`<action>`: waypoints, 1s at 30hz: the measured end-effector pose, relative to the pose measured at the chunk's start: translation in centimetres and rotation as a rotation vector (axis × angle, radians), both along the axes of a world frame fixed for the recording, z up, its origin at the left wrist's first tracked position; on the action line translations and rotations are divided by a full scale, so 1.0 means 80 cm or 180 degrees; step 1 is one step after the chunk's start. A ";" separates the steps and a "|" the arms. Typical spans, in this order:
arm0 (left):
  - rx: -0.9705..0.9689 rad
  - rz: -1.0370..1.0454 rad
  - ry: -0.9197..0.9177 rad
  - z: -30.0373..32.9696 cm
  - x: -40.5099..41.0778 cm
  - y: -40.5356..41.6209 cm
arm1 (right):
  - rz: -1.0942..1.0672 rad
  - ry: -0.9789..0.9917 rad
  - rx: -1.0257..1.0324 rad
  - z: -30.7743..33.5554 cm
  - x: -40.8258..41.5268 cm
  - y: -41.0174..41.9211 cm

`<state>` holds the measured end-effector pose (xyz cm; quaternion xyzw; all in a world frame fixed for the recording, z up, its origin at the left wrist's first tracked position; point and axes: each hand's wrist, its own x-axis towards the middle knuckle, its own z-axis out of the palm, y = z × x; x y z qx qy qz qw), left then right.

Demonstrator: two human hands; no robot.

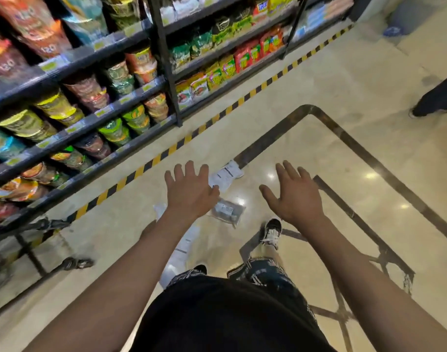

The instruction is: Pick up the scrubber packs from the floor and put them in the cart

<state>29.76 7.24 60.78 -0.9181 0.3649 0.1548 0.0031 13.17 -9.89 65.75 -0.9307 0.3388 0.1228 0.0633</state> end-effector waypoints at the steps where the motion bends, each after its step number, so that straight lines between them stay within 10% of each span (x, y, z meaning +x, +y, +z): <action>1: 0.0065 0.0132 0.0010 -0.007 0.000 -0.018 | 0.0122 0.0060 0.0054 -0.009 0.008 -0.026; 18: 0.0601 0.2582 0.0937 -0.096 -0.046 -0.235 | 0.2379 0.0858 0.0512 -0.152 0.164 -0.294; 30: 0.0628 0.3250 0.1884 -0.555 -0.049 -0.259 | 0.2431 0.1524 0.0647 -0.609 0.236 -0.274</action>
